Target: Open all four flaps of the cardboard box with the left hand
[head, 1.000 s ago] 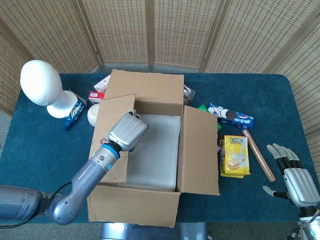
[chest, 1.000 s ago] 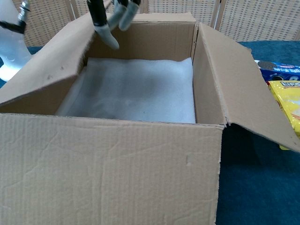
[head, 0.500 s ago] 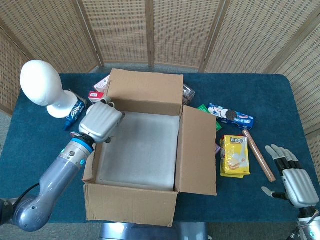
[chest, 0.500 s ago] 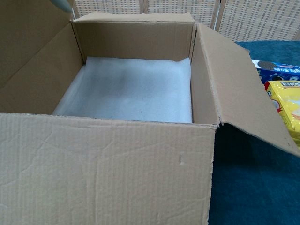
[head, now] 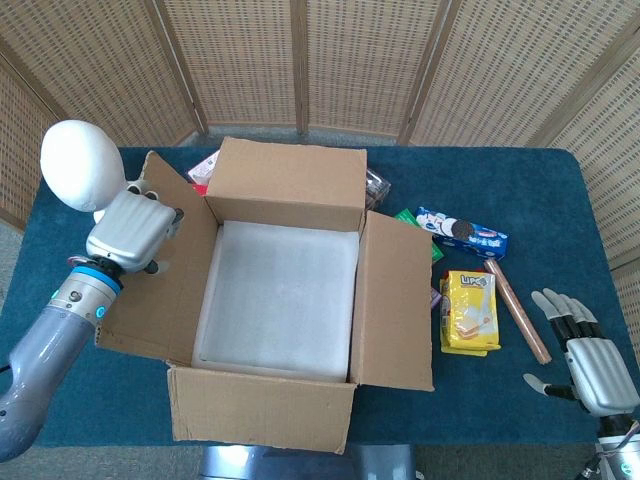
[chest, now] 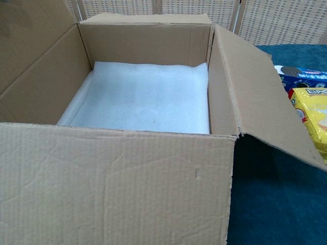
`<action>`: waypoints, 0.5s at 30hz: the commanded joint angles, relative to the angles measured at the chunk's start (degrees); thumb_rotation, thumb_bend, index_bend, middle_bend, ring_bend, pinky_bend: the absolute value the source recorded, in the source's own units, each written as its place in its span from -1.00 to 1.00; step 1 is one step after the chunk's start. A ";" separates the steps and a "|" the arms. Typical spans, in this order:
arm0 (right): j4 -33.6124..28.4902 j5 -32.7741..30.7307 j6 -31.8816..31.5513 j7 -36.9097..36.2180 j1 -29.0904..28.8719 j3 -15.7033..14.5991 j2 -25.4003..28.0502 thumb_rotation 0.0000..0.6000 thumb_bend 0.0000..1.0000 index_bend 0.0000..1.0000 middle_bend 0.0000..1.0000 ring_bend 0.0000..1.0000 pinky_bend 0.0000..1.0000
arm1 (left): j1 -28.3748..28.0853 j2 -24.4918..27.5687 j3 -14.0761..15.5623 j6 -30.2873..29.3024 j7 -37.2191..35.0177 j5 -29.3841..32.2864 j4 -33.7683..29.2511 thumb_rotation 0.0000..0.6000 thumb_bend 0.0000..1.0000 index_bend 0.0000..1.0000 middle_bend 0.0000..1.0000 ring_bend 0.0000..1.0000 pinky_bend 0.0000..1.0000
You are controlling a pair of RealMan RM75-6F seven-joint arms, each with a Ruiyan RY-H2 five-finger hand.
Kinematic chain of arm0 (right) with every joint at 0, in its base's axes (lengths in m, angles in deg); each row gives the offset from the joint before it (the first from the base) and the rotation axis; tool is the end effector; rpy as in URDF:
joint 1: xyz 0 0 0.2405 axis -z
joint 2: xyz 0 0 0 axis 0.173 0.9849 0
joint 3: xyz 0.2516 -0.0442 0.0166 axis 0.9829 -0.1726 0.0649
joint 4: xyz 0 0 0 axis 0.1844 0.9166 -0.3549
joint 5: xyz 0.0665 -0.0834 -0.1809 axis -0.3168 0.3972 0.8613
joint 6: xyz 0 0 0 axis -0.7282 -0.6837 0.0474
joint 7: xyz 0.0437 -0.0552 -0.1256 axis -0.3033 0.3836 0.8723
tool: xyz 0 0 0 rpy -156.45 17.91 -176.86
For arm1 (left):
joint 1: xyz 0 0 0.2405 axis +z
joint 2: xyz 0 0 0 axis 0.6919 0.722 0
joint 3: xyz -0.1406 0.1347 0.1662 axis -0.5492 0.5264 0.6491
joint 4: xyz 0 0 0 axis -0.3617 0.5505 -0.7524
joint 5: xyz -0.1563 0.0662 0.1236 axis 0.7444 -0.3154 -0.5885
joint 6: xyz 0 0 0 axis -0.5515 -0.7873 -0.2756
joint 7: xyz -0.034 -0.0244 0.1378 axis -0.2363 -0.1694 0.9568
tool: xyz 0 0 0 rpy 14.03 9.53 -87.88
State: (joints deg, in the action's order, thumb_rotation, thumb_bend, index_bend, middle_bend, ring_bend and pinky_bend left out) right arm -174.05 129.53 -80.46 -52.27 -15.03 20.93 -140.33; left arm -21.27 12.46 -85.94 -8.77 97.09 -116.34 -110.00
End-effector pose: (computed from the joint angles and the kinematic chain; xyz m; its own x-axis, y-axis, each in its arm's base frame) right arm -0.2822 -0.1684 0.1781 0.2879 -0.1176 0.9504 -0.9567 -0.0784 0.2802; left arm -0.0691 0.3335 0.1967 0.7688 0.1633 0.6183 0.6367 -0.2858 -0.7162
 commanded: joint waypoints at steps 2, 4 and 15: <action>-0.10 0.40 -0.24 -0.09 0.10 -0.15 0.09 1.00 -1.00 -1.00 -1.00 -1.00 -1.00 | 2.70 0.32 2.01 2.04 -1.41 -1.44 1.62 1.00 -0.96 -0.02 0.20 -0.23 -0.61; -0.12 0.56 -0.30 -0.17 0.15 -0.24 0.12 1.00 -1.00 -1.00 -1.00 -1.00 -1.00 | 4.26 -0.54 2.89 2.85 -2.52 -2.60 2.74 1.00 -0.96 -0.02 0.19 -0.23 -0.61; -0.09 0.76 -0.09 0.32 0.08 -0.42 -0.08 1.00 -1.00 -1.00 -1.00 -1.00 -1.00 | 11.79 -5.93 5.17 4.23 -10.01 -10.50 9.11 1.00 -0.96 -0.12 -0.06 -0.33 -0.64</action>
State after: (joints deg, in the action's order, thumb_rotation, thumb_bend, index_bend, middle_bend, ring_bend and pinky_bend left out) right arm -174.14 130.30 -80.56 -51.95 -14.94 20.52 -140.40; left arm -11.51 7.96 -81.03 -4.48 89.51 -124.18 -102.55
